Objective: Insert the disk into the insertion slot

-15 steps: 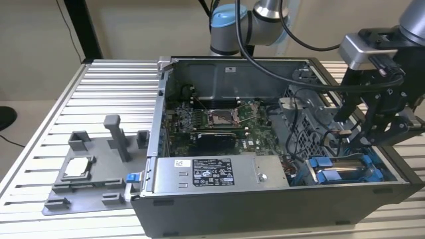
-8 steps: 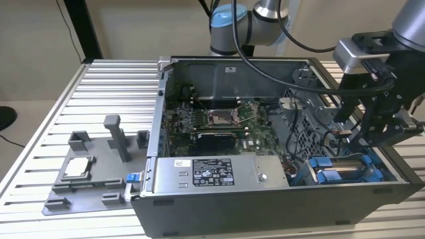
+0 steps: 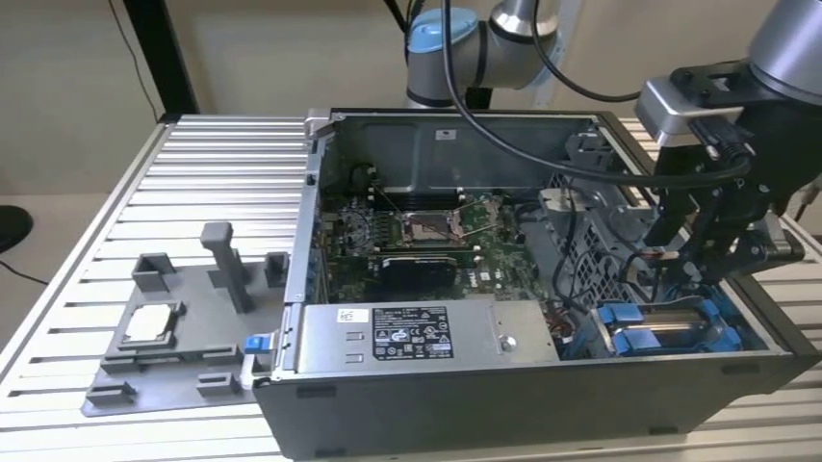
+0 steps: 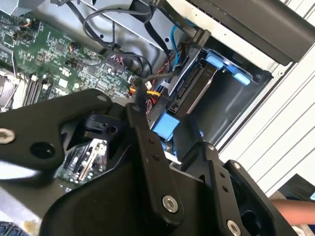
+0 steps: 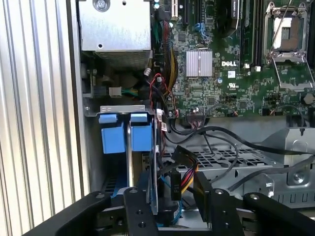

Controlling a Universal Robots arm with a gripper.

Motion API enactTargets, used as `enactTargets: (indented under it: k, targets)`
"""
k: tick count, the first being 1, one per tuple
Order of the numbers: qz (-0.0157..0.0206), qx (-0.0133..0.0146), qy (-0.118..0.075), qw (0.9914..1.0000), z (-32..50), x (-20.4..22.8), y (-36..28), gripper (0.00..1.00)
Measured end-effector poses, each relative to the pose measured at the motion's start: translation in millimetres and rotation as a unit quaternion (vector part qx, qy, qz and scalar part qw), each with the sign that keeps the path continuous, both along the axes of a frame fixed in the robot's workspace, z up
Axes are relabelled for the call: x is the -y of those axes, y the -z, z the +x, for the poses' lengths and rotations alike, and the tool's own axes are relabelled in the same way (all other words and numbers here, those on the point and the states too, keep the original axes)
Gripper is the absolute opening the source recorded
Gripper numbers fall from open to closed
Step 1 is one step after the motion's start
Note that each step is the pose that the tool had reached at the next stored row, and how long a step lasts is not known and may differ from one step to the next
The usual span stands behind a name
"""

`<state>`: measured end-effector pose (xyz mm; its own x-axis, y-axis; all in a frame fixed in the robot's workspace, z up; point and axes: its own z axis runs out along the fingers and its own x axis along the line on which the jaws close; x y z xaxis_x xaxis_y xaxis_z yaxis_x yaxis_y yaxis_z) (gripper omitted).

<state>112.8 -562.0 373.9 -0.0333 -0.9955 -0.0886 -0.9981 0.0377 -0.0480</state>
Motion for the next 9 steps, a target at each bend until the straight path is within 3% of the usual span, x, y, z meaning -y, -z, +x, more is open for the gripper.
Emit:
enactTargets:
  k: [9]
  targets:
    - [0.0006,0.0014,0.0,1.0,-0.2,-3.8,1.8,1.0]
